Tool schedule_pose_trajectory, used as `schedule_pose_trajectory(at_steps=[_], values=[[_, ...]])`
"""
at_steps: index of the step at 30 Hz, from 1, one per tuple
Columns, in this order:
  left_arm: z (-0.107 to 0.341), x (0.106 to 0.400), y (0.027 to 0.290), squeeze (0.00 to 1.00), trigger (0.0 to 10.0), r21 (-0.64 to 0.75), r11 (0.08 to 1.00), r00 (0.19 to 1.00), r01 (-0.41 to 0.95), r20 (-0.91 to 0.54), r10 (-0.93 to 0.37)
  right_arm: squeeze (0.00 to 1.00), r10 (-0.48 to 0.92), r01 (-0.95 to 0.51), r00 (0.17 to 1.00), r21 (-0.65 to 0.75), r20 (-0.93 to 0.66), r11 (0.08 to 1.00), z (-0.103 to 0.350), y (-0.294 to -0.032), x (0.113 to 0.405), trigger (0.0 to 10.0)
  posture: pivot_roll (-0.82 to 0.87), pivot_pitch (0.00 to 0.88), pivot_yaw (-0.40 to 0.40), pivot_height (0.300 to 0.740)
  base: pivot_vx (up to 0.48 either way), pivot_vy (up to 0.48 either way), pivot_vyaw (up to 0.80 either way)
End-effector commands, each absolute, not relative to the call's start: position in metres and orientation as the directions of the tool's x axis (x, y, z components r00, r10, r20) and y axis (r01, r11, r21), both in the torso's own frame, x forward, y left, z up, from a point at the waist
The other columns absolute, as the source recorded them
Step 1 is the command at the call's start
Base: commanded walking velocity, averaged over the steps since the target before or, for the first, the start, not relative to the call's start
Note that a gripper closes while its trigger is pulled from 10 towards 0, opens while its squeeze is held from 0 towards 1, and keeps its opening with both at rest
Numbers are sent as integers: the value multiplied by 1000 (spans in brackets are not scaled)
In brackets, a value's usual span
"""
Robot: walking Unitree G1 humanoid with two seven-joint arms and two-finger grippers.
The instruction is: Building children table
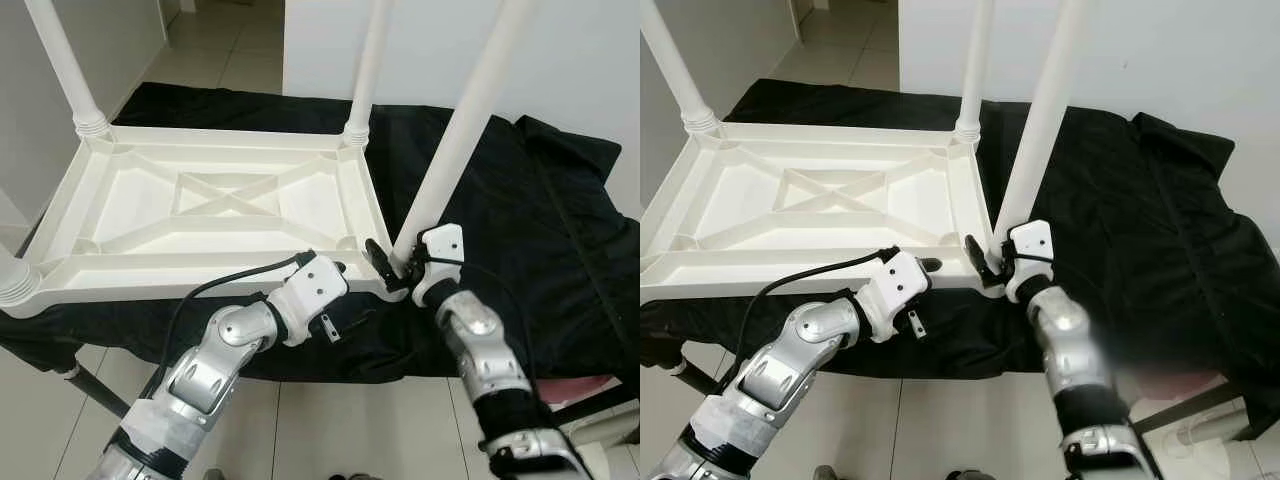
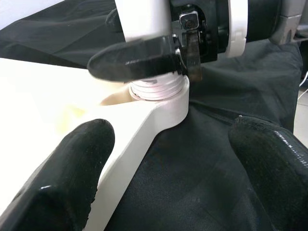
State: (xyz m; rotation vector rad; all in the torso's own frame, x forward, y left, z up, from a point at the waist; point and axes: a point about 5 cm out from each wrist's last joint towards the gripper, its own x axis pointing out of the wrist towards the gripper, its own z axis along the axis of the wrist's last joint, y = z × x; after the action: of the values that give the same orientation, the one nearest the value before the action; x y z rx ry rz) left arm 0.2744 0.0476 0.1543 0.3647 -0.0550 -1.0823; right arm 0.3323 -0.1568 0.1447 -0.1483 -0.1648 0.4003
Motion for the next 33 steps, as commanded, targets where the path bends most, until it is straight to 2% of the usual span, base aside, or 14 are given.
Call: schedule_pose_trajectory(at_steps=[1, 12, 13, 14, 15, 21, 28, 33], values=[[153, 276, 47, 0, 10000, 329, 421, 483, 845, -133, -866, 0, 427, -405, 899, -187, 100, 895, 141, -159, 334, 0, 12, 79, -73, 740, 0, 0, 0], [153, 275, 48, 0, 10000, 327, 430, 491, 841, -130, -862, 0, 474, -458, 877, -168, 72, 873, 131, -157, 331, 0, 16, 83, -79, 740, 0, 0, 0], [153, 275, 48, 0, 10000, 327, 429, 490, 842, -130, -862, 0, 466, -452, 882, -161, 66, 878, 130, -158, 331, 1765, 15, 83, -78, 740, 0, 0, 0], [153, 275, 48, 0, 10000, 327, 429, 490, 842, -130, -862, 0, 466, -452, 882, -161, 66, 878, 130, -158, 331, 1765, 15, 83, -78, 740, 0, 0, 0], [153, 275, 48, 0, 10000, 327, 428, 489, 842, -130, -862, 0, 441, -428, 895, -151, 64, 891, 129, -159, 331, 10000, 11, 84, -76, 740, 0, 0, 0], [152, 275, 47, 0, 10000, 328, 424, 485, 844, -133, -864, 0, 418, -410, 907, -118, 54, 904, 127, -156, 331, 10000, 8, 83, -72, 740, 0, 0, 0], [153, 275, 47, 0, 10000, 327, 420, 481, 847, -131, -867, 0, 277, -273, 960, -91, 34, 958, 123, -147, 331, 10000, 4, 84, -71, 740, 0, 0, 0], [153, 275, 47, 0, 10000, 327, 420, 481, 847, -131, -867, 0, 241, -238, 970, -84, 35, 968, 123, -145, 330, 10000, 4, 84, -71, 740, 0, 0, 0]])
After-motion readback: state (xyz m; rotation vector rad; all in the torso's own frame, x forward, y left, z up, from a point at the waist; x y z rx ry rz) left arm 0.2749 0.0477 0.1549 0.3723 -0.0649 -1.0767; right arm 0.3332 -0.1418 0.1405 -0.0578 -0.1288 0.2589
